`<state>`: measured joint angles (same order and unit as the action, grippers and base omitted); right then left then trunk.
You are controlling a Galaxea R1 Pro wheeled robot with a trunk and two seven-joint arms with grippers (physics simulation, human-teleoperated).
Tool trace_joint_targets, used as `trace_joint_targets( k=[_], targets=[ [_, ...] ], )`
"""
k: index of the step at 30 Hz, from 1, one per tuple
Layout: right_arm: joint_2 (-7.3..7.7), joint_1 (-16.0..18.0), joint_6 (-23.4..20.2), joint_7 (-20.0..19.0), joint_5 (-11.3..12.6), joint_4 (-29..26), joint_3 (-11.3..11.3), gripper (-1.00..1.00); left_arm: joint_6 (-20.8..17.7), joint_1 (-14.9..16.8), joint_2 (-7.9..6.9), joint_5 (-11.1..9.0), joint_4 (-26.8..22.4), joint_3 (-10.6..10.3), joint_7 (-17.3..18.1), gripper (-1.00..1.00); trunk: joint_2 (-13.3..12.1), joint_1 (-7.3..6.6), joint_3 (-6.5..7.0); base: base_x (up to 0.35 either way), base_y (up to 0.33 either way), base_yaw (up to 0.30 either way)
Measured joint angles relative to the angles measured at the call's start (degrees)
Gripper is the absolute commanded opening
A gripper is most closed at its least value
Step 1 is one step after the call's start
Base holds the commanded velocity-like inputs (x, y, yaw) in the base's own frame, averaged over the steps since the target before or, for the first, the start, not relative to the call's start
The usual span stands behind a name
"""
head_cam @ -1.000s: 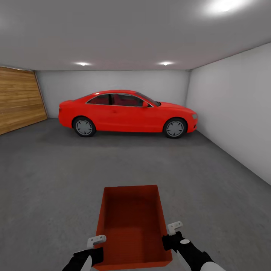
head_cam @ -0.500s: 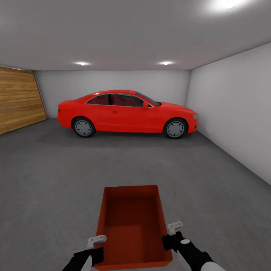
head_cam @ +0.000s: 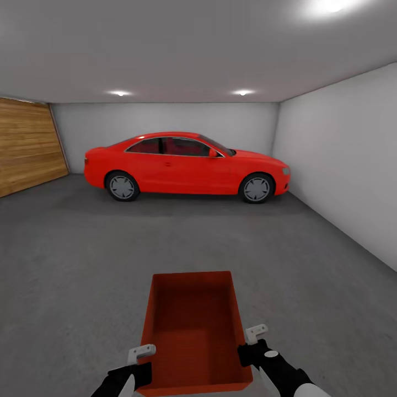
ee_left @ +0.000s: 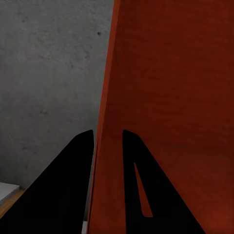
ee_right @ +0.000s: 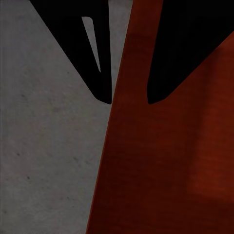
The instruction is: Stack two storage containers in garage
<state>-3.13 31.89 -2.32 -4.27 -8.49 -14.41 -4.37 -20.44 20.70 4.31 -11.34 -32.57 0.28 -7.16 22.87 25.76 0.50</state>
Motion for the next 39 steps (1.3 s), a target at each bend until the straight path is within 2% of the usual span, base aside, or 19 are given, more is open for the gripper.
trace_joint_targets(
  k=[39],
  targets=[
    [0.04, 0.00, 0.04, -0.06, 0.00, 0.00, 0.01, -1.00, 0.03, 0.00, 0.04, 0.06, -0.01, 0.02, -0.01, -1.00, 0.00, 0.00, 0.00, 0.033, 0.011, 0.000]
  ],
)
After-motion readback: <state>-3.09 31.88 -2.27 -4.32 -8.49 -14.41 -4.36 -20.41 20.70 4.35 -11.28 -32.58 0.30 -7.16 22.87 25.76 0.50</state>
